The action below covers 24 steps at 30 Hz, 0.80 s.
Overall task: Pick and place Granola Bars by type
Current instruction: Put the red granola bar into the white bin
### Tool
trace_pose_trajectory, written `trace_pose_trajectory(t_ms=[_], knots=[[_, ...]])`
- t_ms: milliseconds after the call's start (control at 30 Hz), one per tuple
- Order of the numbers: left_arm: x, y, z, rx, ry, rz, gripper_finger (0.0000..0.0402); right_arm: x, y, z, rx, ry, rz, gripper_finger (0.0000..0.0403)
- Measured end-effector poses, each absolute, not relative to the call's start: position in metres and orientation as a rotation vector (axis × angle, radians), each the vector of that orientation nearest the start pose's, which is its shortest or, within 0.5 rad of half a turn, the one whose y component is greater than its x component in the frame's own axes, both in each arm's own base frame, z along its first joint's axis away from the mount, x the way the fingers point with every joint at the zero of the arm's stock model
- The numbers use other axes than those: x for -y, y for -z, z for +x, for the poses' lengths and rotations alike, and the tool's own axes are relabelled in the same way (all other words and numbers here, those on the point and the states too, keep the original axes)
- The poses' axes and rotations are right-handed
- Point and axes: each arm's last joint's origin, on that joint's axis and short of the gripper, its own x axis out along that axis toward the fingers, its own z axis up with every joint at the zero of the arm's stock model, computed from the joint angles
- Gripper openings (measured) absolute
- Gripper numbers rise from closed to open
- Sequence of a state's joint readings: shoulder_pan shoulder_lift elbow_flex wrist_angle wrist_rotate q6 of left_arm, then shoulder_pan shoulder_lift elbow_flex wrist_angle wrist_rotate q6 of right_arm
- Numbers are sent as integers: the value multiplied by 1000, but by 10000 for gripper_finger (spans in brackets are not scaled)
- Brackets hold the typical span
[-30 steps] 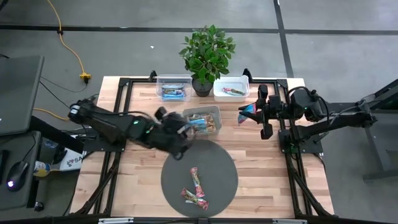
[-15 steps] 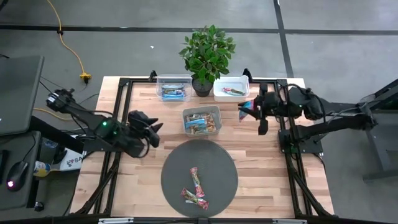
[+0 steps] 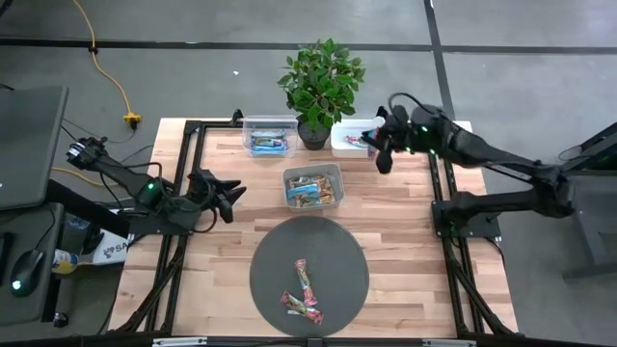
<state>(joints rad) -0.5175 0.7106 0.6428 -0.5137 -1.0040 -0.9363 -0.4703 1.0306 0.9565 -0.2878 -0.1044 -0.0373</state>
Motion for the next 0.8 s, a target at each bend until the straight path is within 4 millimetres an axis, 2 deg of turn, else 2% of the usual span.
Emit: trace_pose_trajectory(t_ms=[200, 367, 600, 800], knots=[[45, -277, 126, -162, -536, -476, 144, 146, -308, 207, -471, 396, 99, 37], [39, -279, 115, -140, -465, -441, 144, 178, -287, 208, -529, 438, 127, 35], [24, -265, 88, -46, -428, -477, 144, 200, -269, 207, -589, 469, 106, 45], [16, -246, 74, 125, -344, -510, 144, 217, -265, 209, -629, 491, 96, 36]])
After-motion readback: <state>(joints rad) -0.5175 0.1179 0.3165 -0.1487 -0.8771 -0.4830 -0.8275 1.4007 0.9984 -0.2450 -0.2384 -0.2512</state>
